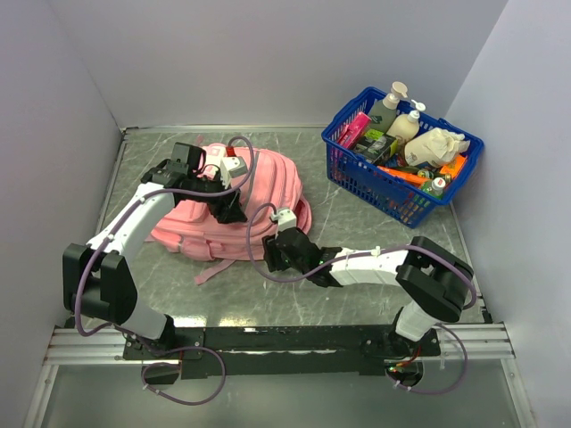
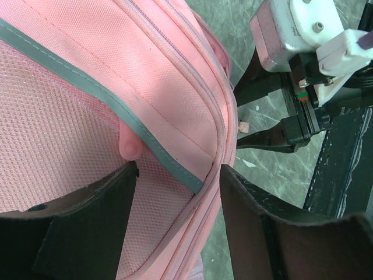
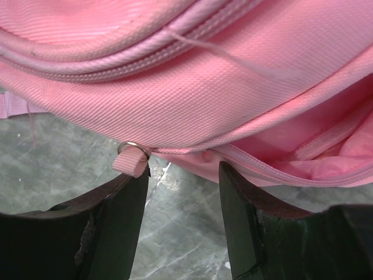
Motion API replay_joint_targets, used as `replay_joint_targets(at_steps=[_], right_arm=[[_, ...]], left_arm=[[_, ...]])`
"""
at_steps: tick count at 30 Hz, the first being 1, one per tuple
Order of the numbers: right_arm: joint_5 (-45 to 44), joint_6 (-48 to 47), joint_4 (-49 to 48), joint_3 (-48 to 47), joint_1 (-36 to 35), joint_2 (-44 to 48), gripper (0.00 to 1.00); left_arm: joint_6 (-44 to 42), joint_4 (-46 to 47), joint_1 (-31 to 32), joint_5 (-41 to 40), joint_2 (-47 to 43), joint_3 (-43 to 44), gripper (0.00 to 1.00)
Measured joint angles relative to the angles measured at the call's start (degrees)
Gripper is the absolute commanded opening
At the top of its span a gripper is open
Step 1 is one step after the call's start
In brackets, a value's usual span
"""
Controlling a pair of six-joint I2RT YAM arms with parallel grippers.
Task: Pack the student bag
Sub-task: Zip the student bag at the center of the board.
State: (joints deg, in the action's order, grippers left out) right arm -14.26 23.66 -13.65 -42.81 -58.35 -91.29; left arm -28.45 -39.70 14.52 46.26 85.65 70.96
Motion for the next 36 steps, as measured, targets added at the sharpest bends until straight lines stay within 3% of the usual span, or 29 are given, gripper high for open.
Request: replay_joint_targets(at_steps=[6,18,20,21,22,23,36], right_arm=[[-1.2,-0.8,-0.1,0.0,0.2,0.1,0.57],[-6.1,-0.6,-2.7,-0.5,-1.1,-2.7,0.36],[-7.1,-0.6,-3.4,-0.8,-1.9,-3.3,0.26],[-7.6,-0.5,-3.9,-0.8,-2.3,-3.5,0.19],[-8.0,-0.5,-4.2,-0.8,-2.8,-3.6,0.06],[-8.8,-0.4,-4.5,-0.8,-3.3,-3.6,0.02],[-13.8,0.7,-4.2,7.9,-4.4,9.4,0.00]], left_arm=[[-0.4,0.0,-0.1,0.0,0.0,0.0,0.65],[-0.9,-0.3,-0.2,0.0,-0.1,0.0,0.66],[-0.9,-0.3,-0.3,0.0,-0.1,0.0,0.66],[-0.9,-0.3,-0.3,0.0,-0.1,0.0,0.66],[-0.9,-0.3,-0.3,0.0,-0.1,0.0,0.66],[-0.9,-0.4,-0.3,0.0,-0.1,0.0,0.66],[-1.2,-0.6,-0.9,-1.3,-1.1,0.0,0.66]])
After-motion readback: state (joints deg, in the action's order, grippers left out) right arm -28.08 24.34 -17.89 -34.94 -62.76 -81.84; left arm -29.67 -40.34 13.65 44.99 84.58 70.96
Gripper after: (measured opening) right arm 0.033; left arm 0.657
